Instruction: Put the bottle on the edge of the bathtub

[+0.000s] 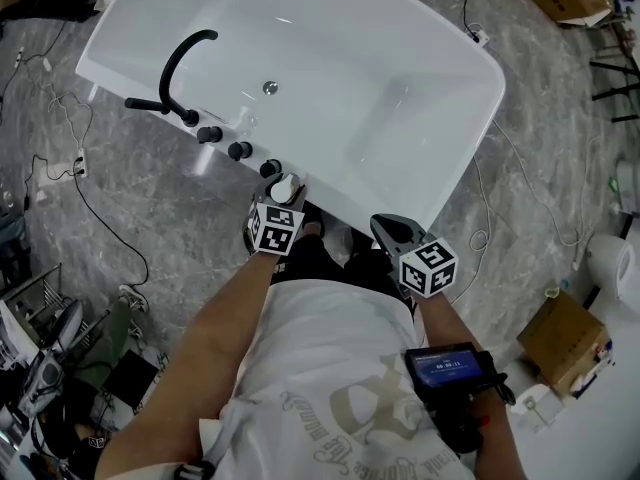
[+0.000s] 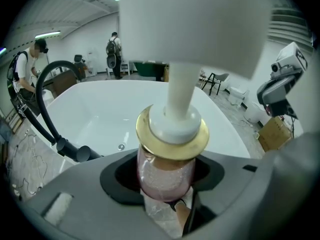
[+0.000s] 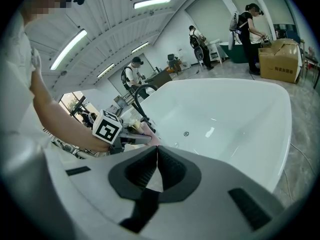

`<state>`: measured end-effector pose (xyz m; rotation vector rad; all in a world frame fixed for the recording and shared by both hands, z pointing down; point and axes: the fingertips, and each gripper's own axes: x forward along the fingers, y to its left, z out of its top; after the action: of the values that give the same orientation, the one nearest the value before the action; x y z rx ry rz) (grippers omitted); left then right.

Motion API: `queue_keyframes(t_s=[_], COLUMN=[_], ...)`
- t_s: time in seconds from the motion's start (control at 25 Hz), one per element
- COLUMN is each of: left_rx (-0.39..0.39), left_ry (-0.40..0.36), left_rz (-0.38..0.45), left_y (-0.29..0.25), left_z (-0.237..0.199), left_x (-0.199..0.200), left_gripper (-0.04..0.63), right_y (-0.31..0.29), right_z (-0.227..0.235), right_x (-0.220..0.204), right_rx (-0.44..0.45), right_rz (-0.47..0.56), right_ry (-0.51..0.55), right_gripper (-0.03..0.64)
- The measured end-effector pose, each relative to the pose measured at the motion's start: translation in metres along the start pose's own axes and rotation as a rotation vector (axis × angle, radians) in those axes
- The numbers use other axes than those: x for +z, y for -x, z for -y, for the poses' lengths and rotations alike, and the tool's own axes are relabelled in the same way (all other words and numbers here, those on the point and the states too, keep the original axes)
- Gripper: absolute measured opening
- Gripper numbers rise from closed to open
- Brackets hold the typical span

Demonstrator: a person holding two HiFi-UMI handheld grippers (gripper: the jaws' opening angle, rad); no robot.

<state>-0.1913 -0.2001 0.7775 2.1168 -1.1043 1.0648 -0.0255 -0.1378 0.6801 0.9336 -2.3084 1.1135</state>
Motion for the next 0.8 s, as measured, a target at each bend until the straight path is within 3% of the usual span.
queue_keyframes(t_s=[0.24, 0.8], left_rx=[-0.011, 0.01], left_ry=[-0.07, -0.029], left_rz=[0.011, 0.012], left_y=[0.001, 0.003], left_z=[0.007, 0.0], left_x=[-0.008, -0.013], left_gripper=[0.23, 0.27], right_y=[0.001, -0.001], right_z=[0.0, -0.005], right_x=[-0.008, -0.009], right_rx=[-0.003, 0.011], right_rz=[-0.006, -0.029], right_ry=[0.001, 0.015], right_gripper=[0.006, 0.006])
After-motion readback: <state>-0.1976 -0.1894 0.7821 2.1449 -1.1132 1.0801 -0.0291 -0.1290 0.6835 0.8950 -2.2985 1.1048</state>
